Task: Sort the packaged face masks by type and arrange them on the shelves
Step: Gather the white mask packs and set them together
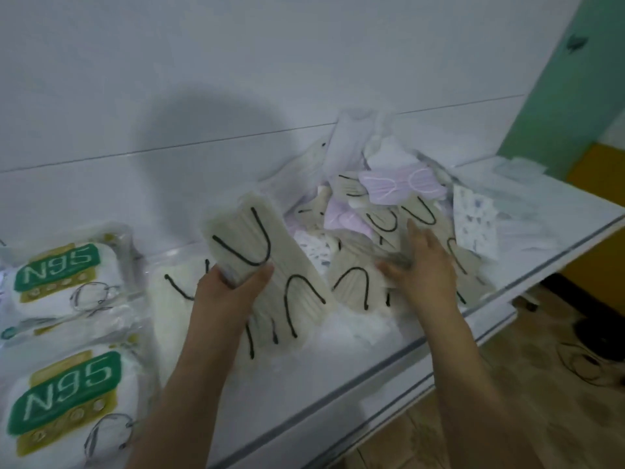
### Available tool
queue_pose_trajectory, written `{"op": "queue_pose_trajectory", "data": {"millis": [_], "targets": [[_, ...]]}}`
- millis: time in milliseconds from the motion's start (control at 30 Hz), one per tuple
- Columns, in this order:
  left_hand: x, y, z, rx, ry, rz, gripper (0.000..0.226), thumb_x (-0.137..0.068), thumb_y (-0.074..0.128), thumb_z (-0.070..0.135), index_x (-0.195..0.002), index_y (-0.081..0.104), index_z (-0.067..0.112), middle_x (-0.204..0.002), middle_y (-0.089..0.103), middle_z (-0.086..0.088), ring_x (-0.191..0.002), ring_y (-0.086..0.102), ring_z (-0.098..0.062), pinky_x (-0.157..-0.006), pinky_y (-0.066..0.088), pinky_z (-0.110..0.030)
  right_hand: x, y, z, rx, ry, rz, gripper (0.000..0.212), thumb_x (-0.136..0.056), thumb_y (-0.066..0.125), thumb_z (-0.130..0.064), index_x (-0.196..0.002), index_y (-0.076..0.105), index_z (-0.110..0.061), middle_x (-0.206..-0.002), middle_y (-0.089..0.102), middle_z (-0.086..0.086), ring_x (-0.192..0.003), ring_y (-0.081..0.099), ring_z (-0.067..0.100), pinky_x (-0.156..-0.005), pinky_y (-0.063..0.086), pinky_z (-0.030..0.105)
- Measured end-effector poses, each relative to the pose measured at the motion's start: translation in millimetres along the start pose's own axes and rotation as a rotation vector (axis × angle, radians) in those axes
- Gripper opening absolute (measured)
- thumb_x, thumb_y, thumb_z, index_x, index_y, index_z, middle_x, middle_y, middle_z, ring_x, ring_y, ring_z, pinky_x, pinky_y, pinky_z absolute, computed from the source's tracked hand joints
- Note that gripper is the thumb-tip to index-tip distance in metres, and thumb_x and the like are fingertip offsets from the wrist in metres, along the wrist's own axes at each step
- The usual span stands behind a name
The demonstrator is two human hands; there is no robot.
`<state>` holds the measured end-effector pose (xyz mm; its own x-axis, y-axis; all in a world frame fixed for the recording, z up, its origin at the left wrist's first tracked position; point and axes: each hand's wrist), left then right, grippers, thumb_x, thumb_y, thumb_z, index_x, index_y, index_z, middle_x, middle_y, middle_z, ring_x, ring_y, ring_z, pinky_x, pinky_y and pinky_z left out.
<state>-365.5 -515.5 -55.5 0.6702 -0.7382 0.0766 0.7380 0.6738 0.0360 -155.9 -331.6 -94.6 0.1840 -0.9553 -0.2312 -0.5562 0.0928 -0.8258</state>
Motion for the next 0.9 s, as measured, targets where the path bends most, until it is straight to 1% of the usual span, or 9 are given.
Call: {"op": "queue_pose_trajectory", "data": {"millis": [133,233,300,367,433,500,600,767,900], "targets": [[2,20,-1,0.055,-0.079,-0.075,0.016,-0.085,0.077,0.023,-0.1,0.072,0.018,-0.086,0.079,0.003,-0.078,0.076,-0.014,-0.071,0.058,-0.032,-7,-10,14,-0.142,0.017,-0.01,0.054,-0.092,0.058,-0.052,-0.138,0.056,-0.025,-0.114,0.069,0.003,-0.102,0.062,0.018,-0.075,0.042,0.024],[-3,34,-2,0.112,-0.114,-0.109,0.024,-0.085,0.076,0.021,-0.108,0.072,0.015,-0.094,0.079,-0.003,-0.086,0.077,-0.021,-0.08,0.059,-0.041,-6,-15,15,-0.334,0.024,0.07,0.042,-0.089,0.058,-0.058,-0.106,0.074,-0.023,-0.094,0.073,-0.006,-0.089,0.065,0.01,-0.068,0.04,0.015],[-6,45,-3,0.158,-0.118,-0.136,0.027,-0.086,0.075,0.019,-0.112,0.071,0.014,-0.1,0.079,-0.006,-0.093,0.076,-0.025,-0.085,0.058,-0.047,-9,-19,13,-0.422,0.033,0.053,0.032,-0.088,0.06,-0.057,-0.076,0.065,-0.028,-0.069,0.061,-0.011,-0.068,0.056,0.006,-0.058,0.035,0.014],[-8,56,-3,0.176,-0.105,-0.146,0.024,-0.086,0.073,0.015,-0.11,0.07,0.017,-0.102,0.078,-0.006,-0.097,0.075,-0.027,-0.085,0.057,-0.047,-15,-24,11,-0.478,0.018,-0.042,0.021,-0.085,0.064,-0.056,-0.09,0.064,-0.035,-0.077,0.059,-0.016,-0.072,0.055,0.001,-0.063,0.038,0.014],[-10,68,0,0.197,-0.115,-0.162,0.024,-0.086,0.072,0.013,-0.11,0.07,0.016,-0.102,0.078,-0.007,-0.097,0.075,-0.027,-0.082,0.057,-0.042,-24,-28,10,-0.527,-0.012,-0.192,0.035,-0.084,0.067,-0.053,-0.114,0.064,-0.036,-0.096,0.065,-0.015,-0.085,0.06,-0.002,-0.07,0.042,0.011],[-15,79,2,0.208,-0.136,-0.149,0.022,-0.088,0.07,0.011,-0.11,0.069,0.012,-0.101,0.078,-0.008,-0.093,0.076,-0.025,-0.076,0.059,-0.037,-36,-28,14,-0.585,-0.061,-0.281,0.014,-0.087,0.065,-0.047,-0.095,0.066,-0.036,-0.082,0.065,-0.018,-0.07,0.059,-0.006,-0.062,0.043,0.008],[-19,90,5,0.235,-0.148,-0.085,0.021,-0.09,0.067,0.008,-0.111,0.069,0.008,-0.098,0.079,-0.008,-0.087,0.076,-0.021,-0.064,0.061,-0.027,-55,-26,26,-0.671,-0.067,-0.352,0.04,-0.092,0.063,-0.04,-0.07,0.056,-0.007,-0.061,0.05,-0.003,-0.053,0.046,0.007,-0.054,0.037,0.024],[-19,99,12,0.191,-0.089,0.118,0.014,-0.093,0.066,0.016,-0.106,0.071,0.011,-0.096,0.079,-0.004,-0.087,0.076,-0.017,-0.071,0.058,-0.029,-74,-45,19,-0.763,-0.141,-0.204,0.048,-0.095,0.061,-0.033,-0.08,0.053,0.012,-0.062,0.046,0.008,-0.05,0.04,0.007,-0.048,0.032,0.02],[-13,128,16,0.198,-0.063,0.128,0.015,-0.101,0.056,0.025,-0.108,0.069,0.02,-0.1,0.079,0.001,-0.091,0.075,-0.013,-0.084,0.055,-0.033,-58,-59,-14,-0.746,-0.535,-0.101,0.022,-0.101,0.052,-0.029,-0.089,0.062,-0.013,-0.08,0.06,-0.005,-0.072,0.054,-0.001,-0.067,0.042,0.016]]}}
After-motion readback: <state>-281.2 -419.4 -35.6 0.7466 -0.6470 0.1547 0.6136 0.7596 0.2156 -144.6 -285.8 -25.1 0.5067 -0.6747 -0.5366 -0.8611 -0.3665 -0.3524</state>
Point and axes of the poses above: each hand's wrist, its own x-axis away from the middle knuckle, its own y-axis out of the palm, z = x × y
